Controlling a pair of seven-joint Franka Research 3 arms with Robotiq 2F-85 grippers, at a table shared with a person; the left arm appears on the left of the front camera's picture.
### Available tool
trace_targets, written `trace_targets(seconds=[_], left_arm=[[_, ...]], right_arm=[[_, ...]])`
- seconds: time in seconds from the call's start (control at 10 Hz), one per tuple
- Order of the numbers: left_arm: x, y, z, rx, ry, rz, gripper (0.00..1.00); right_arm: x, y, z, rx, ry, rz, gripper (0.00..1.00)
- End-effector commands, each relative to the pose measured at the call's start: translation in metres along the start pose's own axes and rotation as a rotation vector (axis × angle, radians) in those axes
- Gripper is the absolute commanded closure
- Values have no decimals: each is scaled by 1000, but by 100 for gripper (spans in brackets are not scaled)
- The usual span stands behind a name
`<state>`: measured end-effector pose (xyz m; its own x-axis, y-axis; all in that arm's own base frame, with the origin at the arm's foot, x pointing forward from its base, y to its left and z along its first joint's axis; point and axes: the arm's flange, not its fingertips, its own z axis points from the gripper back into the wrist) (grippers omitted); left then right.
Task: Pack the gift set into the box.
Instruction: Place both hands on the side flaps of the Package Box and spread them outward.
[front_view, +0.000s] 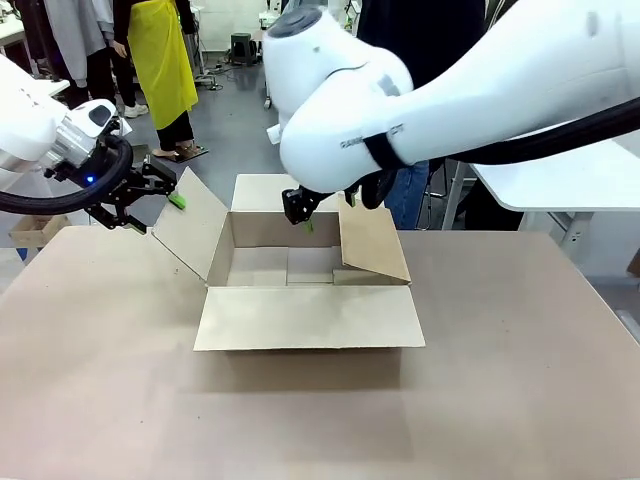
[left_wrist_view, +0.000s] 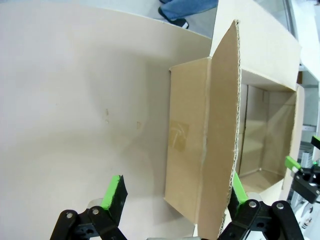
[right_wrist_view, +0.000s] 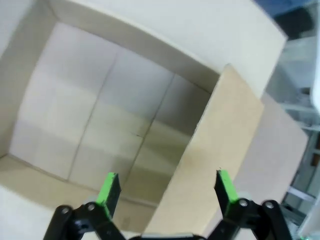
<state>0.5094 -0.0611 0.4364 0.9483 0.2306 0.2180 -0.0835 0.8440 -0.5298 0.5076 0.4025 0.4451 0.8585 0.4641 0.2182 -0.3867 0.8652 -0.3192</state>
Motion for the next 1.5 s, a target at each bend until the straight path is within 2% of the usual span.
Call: trace_targets(seconds=[0.0, 0.1, 0.3, 0.6, 1.1, 1.4], left_arm=[[-1, -2, 4, 10, -1, 7, 0], [-1, -2, 4, 10, -1, 7, 0], [-1, -2, 4, 10, -1, 7, 0], [-1, -2, 4, 10, -1, 7, 0], [-1, -2, 4, 10, -1, 7, 0], [-1, -2, 4, 10, -1, 7, 0]], right_arm=[[17, 10, -21, -133, 51, -82, 0], [14, 8, -38, -212, 82, -117, 0], [4, -3, -64, -328, 87, -142, 0], [-1, -20, -60, -376, 51, -175, 0], [-23, -49, -34, -336, 39, -263, 0], [-53, -96, -10, -228, 28, -342, 0]])
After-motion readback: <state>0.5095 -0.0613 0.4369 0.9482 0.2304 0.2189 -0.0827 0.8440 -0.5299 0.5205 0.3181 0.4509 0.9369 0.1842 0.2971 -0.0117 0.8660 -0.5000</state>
